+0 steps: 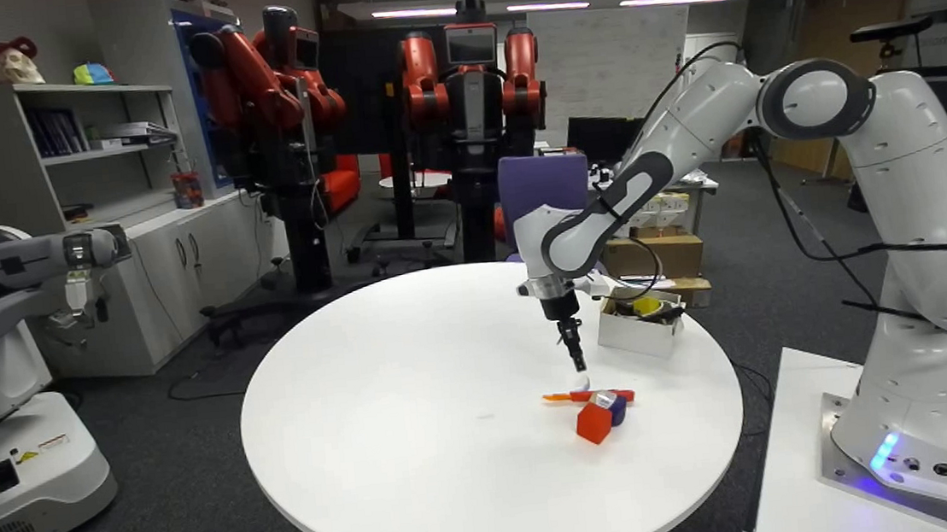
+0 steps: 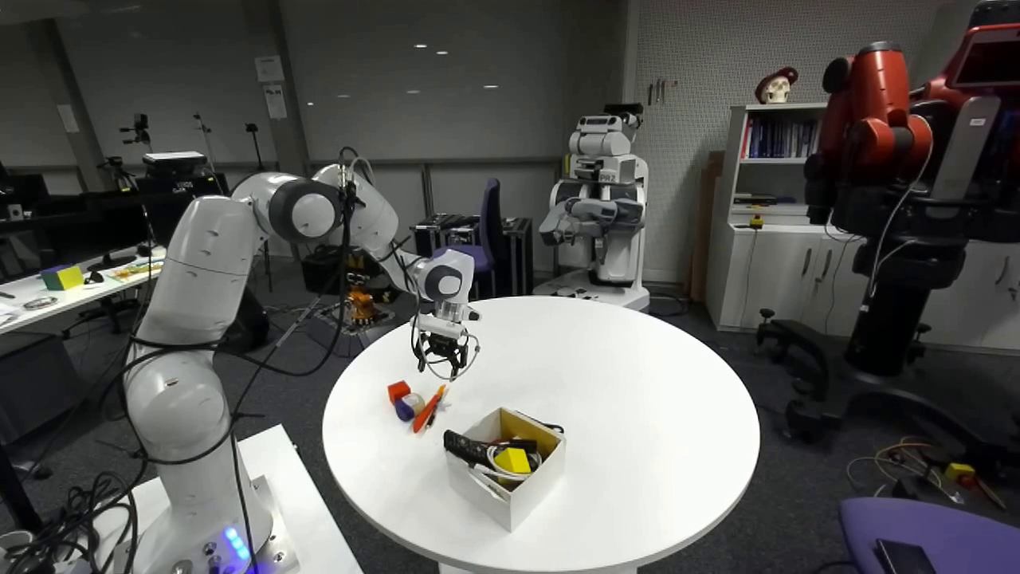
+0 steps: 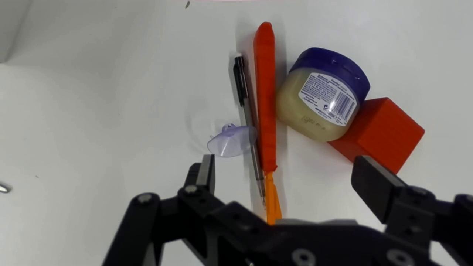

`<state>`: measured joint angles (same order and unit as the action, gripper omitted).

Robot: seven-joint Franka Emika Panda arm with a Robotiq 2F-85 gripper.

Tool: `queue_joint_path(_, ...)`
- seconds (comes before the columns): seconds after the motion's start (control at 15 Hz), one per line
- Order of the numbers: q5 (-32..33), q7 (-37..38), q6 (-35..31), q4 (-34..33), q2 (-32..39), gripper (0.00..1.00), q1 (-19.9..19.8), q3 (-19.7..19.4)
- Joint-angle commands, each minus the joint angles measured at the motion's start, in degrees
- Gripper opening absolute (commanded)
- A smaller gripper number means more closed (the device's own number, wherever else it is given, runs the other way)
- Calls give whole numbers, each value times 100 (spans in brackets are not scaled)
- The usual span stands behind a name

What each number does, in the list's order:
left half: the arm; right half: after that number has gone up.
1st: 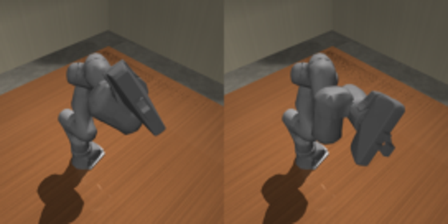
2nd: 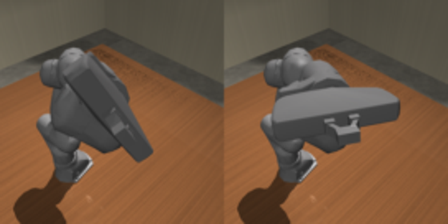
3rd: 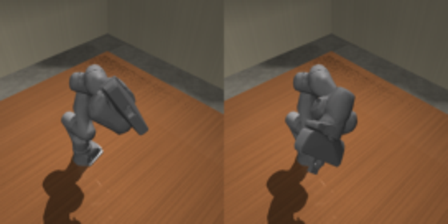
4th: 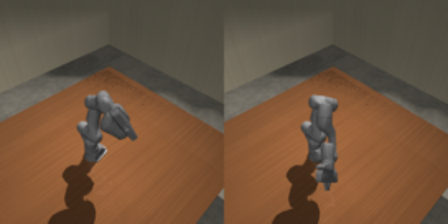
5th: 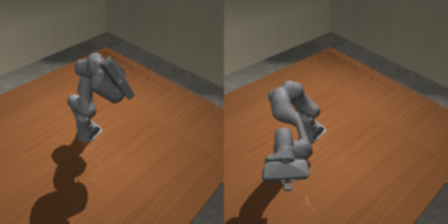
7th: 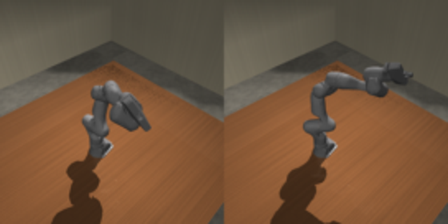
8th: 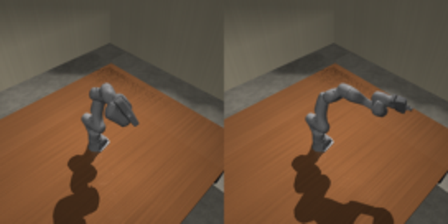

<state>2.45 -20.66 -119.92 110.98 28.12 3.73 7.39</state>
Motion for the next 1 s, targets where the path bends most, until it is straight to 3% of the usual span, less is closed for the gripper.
queue_joint_path(0.0, -30, 19, -179, 55, -21, 100, -36, 35)
queue_joint_path(0.93, 26, 456, -1788, 343, 308, 100, 159, 87)
